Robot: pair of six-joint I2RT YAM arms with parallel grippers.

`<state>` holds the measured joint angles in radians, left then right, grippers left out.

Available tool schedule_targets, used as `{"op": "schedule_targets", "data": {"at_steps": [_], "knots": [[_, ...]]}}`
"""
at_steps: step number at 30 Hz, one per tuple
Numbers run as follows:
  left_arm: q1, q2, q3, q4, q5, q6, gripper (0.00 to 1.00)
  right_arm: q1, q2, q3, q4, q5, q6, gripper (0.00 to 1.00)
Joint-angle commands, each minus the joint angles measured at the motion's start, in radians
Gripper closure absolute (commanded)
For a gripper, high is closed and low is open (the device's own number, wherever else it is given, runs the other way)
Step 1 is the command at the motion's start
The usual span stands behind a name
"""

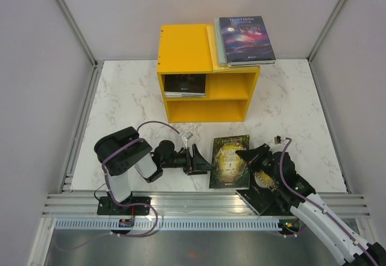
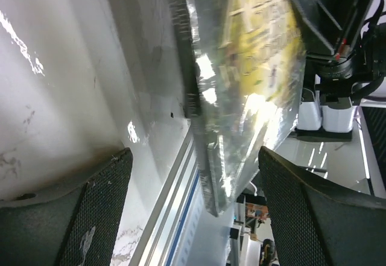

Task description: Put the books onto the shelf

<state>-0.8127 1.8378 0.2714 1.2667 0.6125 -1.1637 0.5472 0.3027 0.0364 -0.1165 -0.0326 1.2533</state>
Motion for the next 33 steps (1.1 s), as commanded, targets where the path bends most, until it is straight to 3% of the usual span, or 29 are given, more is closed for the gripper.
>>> {"op": "schedule_targets", "data": {"at_steps": [1, 10, 19, 21, 22, 29, 30, 33], "knots": [[0.003, 0.0, -0.02, 0.252, 0.013, -0.088, 0.13, 0.003, -0.083, 0.008, 0.02, -0.039, 0.083, 1.0], [0.0, -0.061, -0.041, 0.25, -0.031, -0.119, 0.17, 0.005, -0.079, -0.006, 0.107, -0.075, 0.139, 1.0], [-0.022, -0.158, -0.026, 0.255, -0.045, -0.157, 0.21, 0.045, -0.013, -0.101, 0.415, -0.05, 0.213, 1.0], [-0.023, -0.164, -0.017, 0.257, -0.048, -0.163, 0.28, 0.06, 0.025, -0.101, 0.451, -0.041, 0.212, 1.0], [-0.025, -0.164, -0.012, 0.257, -0.053, -0.171, 0.39, 0.065, 0.038, -0.101, 0.486, -0.039, 0.209, 1.0], [-0.042, -0.207, 0.031, 0.252, -0.057, -0.192, 0.85, 0.138, 0.142, -0.124, 0.641, 0.008, 0.213, 1.0], [-0.042, -0.213, 0.029, 0.252, -0.062, -0.203, 0.97, 0.148, 0.15, -0.124, 0.655, 0.016, 0.212, 1.0], [-0.045, -0.251, 0.005, 0.253, -0.1, -0.217, 0.98, 0.183, 0.176, -0.116, 0.702, 0.025, 0.193, 1.0]]}}
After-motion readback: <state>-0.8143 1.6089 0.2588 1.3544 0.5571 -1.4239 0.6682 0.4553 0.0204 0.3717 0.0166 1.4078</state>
